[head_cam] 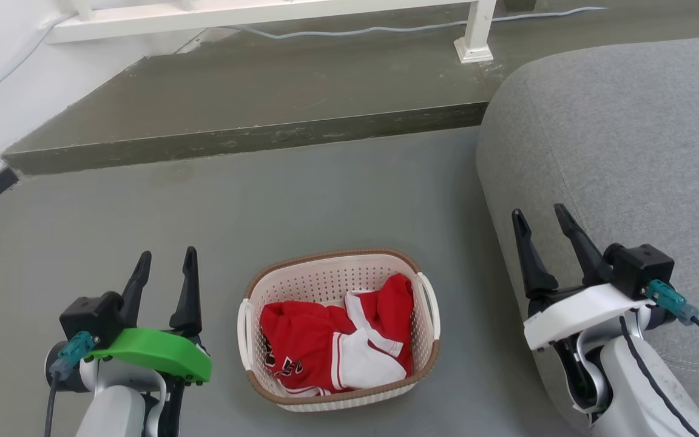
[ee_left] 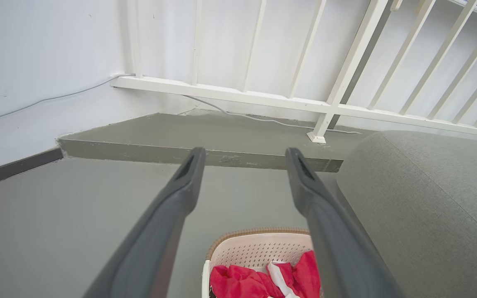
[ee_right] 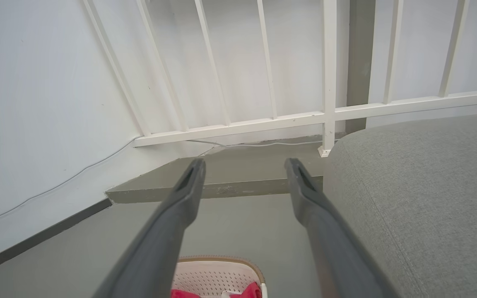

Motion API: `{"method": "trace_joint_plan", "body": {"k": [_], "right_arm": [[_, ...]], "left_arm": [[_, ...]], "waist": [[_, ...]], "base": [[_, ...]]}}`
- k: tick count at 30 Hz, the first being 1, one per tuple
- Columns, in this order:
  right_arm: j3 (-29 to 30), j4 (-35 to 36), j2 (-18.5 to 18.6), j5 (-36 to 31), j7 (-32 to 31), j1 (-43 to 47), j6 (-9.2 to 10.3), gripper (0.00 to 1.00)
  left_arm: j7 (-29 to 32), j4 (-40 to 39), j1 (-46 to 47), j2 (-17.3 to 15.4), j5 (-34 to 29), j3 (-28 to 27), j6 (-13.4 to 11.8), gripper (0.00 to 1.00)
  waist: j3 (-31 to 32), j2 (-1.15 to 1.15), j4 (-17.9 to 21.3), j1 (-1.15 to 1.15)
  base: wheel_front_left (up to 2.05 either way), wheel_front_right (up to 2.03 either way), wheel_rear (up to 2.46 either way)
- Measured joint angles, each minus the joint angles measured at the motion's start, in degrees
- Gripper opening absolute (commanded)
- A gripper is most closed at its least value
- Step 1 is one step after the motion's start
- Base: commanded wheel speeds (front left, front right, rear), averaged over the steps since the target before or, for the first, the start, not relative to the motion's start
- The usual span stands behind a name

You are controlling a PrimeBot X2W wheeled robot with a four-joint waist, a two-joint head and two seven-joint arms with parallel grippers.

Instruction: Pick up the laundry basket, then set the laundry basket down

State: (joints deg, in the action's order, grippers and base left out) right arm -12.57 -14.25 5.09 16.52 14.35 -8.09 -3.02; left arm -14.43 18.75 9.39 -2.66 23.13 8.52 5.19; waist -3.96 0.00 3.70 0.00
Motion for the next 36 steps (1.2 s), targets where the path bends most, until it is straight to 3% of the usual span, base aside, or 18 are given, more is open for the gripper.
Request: {"method": "trace_joint_plan", "body": {"k": [5,6,19,36], "right_arm": [[0.13,0.0,-0.14,-0.45,0.0,0.38,-0.08,1.0],[0.18,0.0,-0.16,-0.49,0.0,0.38,-0.19,0.0],[0.37,-2.8,-1.07,2.19,-0.31,3.35,-0.16,0.0],[3.27,-2.44,-1.34,16.13,-3.66,3.35,-0.59,0.0]], "left_arm": [[0.0,-0.07,-0.04,0.04,-0.14,-0.12,0.02,1.0],[0.0,-0.18,-0.06,0.05,-0.08,-0.15,0.15,0.0],[1.37,2.96,-1.98,0.79,2.86,-0.82,0.34,0.0],[5.39,2.98,-1.98,0.8,14.77,-3.13,0.42,0.0]], "waist": [[0.03,0.0,-0.09,0.0],[0.04,0.0,-0.1,0.0],[0.24,0.0,-0.26,0.0],[0.91,0.0,-0.91,0.0]], "base": [[0.0,0.0,0.0],[0.0,0.0,0.0],[0.0,0.0,0.0],[0.0,0.0,0.0]]}}
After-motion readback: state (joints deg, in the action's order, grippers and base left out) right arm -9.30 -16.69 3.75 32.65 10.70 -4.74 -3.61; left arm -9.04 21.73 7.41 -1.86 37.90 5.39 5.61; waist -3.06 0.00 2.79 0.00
